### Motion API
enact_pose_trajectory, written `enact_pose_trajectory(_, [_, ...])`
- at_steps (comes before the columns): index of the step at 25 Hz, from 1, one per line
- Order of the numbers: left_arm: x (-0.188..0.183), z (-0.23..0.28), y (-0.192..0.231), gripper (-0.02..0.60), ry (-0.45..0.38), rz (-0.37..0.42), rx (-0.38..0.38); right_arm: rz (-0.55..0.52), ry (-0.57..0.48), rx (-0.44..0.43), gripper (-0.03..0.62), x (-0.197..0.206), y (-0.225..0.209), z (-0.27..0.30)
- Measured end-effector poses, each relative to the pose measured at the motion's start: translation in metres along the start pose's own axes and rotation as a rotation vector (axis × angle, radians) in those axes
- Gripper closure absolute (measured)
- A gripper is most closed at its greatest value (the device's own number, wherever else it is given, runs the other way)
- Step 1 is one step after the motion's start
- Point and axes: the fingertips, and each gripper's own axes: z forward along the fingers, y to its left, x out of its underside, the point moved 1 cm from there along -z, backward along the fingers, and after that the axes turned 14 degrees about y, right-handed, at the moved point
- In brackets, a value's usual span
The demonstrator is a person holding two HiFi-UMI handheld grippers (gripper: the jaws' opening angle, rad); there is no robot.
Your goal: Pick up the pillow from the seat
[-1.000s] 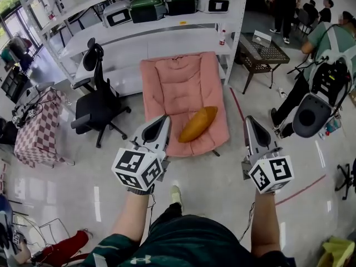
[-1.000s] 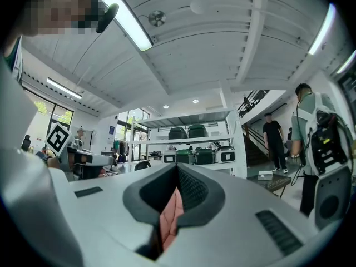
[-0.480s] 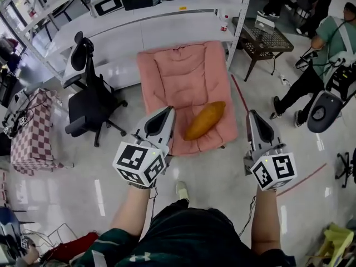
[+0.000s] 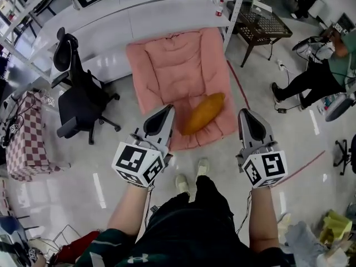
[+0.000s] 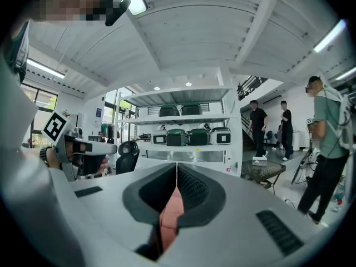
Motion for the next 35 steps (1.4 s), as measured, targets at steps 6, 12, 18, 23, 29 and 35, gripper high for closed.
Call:
enact_pose_trajectory(6, [0.012,0.041,0.018,0.581,0.019,0.007,-0.002,-0.032,0.076,-0.017,0.589,0.036,-0.017,0.053])
enact_pose_trajectory(12, [0.021,0.088,0.036,0.581,0.044,0.022,-0.008,-0.055,0.159,-0.047,0.589,0.072,-0.036,0.109])
enact_pose_trajectory(18, [0.043,0.139,0.057,0.581,0.071,0.008,-0.019,-0.065,0.232,-0.090,0.588,0.112,-0.057,0.164])
enact_pose_trajectory(23, [0.074,0.179,0.070,0.581,0.135,-0.014,-0.030,-0.049,0.300,-0.124,0.586,0.153,-0.074,0.199])
enact_pose_trajectory(29, [0.103,0.216,0.087,0.581,0.197,-0.040,-0.044,-0.078,0.396,-0.178,0.549,0.206,-0.093,0.244])
enact_pose_trajectory(35, [0.130,0.247,0.098,0.581,0.245,-0.052,-0.039,-0.187,0.482,-0.263,0.500,0.260,-0.100,0.281])
